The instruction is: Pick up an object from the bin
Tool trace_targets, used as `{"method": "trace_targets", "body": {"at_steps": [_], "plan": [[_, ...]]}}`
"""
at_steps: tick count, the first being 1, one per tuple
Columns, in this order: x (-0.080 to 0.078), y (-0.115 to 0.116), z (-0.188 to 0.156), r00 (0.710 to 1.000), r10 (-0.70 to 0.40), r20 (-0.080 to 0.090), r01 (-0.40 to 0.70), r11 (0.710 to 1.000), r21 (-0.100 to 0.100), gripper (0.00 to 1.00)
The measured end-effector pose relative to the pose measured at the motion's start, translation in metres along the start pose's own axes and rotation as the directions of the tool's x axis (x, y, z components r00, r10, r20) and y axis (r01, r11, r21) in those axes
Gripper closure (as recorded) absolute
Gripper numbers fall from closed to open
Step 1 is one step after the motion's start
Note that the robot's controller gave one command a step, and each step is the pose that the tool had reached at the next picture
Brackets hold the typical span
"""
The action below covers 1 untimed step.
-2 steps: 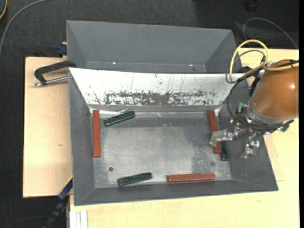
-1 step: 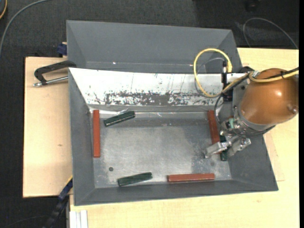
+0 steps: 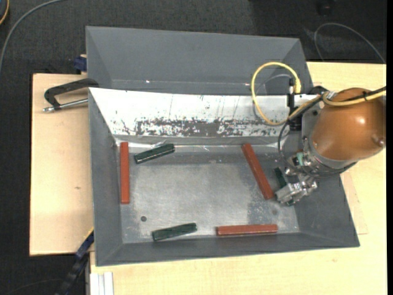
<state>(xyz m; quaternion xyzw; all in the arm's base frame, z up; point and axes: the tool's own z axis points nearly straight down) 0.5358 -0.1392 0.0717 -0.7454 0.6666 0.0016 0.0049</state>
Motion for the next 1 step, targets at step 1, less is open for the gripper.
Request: {"method": "trace_targets", "body": {"at_steps": [1], "plan": [[-0.0282, -0.0226, -0.2042, 0.981, -0.192, -0.011, 0.192, 0.981, 0.005, 1.00]]}}
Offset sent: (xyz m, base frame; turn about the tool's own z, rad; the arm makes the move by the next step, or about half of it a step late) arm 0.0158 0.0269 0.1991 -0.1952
